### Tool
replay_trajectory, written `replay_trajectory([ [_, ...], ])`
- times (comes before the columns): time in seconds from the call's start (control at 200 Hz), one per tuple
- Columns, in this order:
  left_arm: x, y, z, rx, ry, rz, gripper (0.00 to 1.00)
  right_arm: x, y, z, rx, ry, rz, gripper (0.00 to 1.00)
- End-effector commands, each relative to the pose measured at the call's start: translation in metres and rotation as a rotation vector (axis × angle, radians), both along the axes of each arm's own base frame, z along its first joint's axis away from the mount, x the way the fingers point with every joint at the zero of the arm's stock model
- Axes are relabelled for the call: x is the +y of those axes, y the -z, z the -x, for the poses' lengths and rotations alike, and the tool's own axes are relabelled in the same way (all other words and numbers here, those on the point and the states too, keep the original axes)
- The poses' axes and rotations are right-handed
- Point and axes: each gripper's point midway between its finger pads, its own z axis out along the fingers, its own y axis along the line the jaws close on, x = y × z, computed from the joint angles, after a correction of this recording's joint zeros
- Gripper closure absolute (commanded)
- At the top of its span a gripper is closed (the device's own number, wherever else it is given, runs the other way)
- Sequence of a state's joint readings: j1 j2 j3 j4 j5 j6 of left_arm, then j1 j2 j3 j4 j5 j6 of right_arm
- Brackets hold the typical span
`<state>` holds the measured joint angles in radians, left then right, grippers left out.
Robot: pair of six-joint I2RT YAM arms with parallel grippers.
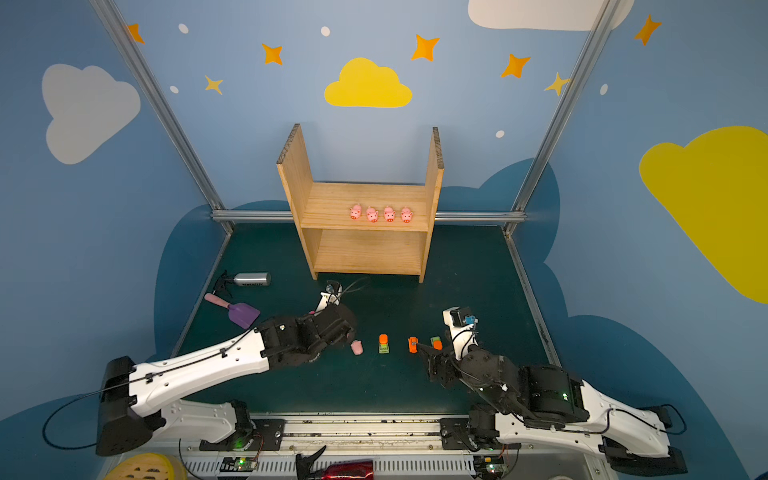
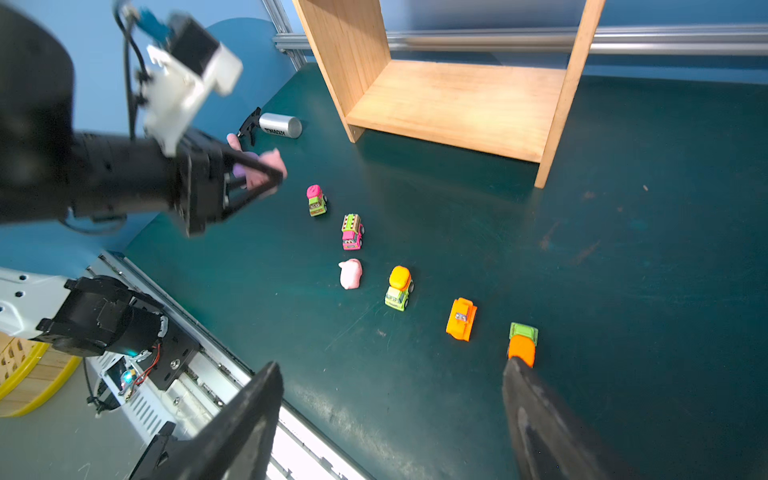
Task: Place and organize the plastic toys onto the shelf
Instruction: 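Carry the pink pig with the left gripper up to the upper shelf, then lower the pig by the others with left gripper while right gripper rises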
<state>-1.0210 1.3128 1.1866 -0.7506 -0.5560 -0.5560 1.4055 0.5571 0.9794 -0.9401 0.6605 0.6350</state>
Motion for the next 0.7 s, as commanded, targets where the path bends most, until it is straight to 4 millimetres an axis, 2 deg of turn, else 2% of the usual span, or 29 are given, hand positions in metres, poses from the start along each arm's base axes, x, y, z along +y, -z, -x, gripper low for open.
replay_trajectory([
  [0.0,0.012,-0.023,-0.013,-0.016,0.02,-0.085,0.74,0.001,-0.017,-0.005,-0.055,0.002,0.016,0.18],
  [0.23,0.013,-0.094,-0.07,-0.084,-0.008,-0.053,0.73,0.012,-0.042,-0.009,-0.098,-0.008,0.028,0.18],
  [0.401,0.015,-0.13,-0.119,-0.114,-0.026,-0.025,0.73,0.022,-0.058,-0.018,-0.126,0.003,0.056,0.18],
  [0.561,0.017,-0.151,-0.165,-0.123,-0.035,0.002,0.73,0.035,-0.069,-0.029,-0.11,-0.007,0.059,0.18],
  [0.696,0.015,-0.153,-0.199,-0.107,-0.039,0.018,0.73,0.048,-0.075,-0.044,-0.073,-0.004,0.063,0.18],
])
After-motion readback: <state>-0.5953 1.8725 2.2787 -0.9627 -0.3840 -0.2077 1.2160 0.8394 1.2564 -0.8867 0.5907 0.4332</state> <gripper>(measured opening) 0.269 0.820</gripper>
